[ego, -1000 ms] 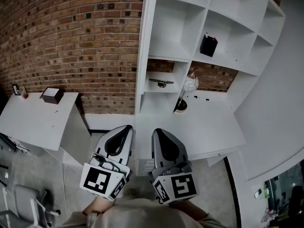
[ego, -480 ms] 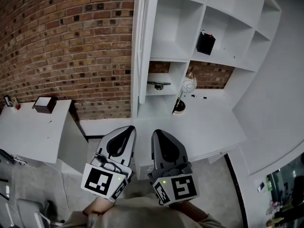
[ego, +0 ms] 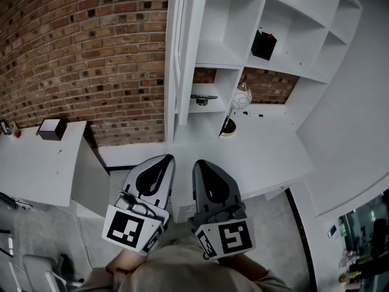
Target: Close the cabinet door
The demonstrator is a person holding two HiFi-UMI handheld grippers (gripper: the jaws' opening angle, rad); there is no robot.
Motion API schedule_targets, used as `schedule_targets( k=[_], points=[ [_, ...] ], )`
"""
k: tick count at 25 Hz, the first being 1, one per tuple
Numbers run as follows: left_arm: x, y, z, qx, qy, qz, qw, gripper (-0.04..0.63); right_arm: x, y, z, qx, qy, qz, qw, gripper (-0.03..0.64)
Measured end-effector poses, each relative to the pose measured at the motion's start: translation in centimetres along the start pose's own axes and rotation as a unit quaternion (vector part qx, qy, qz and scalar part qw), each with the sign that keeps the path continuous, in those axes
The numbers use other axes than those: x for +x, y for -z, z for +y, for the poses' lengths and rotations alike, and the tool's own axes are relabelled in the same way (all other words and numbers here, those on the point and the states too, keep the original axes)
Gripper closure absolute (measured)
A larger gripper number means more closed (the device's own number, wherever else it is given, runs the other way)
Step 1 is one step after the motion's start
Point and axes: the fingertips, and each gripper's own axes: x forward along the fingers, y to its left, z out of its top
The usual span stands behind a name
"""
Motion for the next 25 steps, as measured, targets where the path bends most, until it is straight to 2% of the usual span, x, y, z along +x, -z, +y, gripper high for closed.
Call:
schedule_targets(
  k=[17,25],
  points=[
    [2.1,-3.0,1.8,0.015,-0.015,-0.009,0.9997,0.588,4.0,-4.2,-1.4,-0.018,-0.01,-0.025,0.999,0.595],
    [3.3,-5.2,2.8,0.043,-0.019,-0.023,0.9986,0.588,6.1,-6.5,-1.7,-0.042,-0.016,-0.04,0.998,0.595]
  ],
)
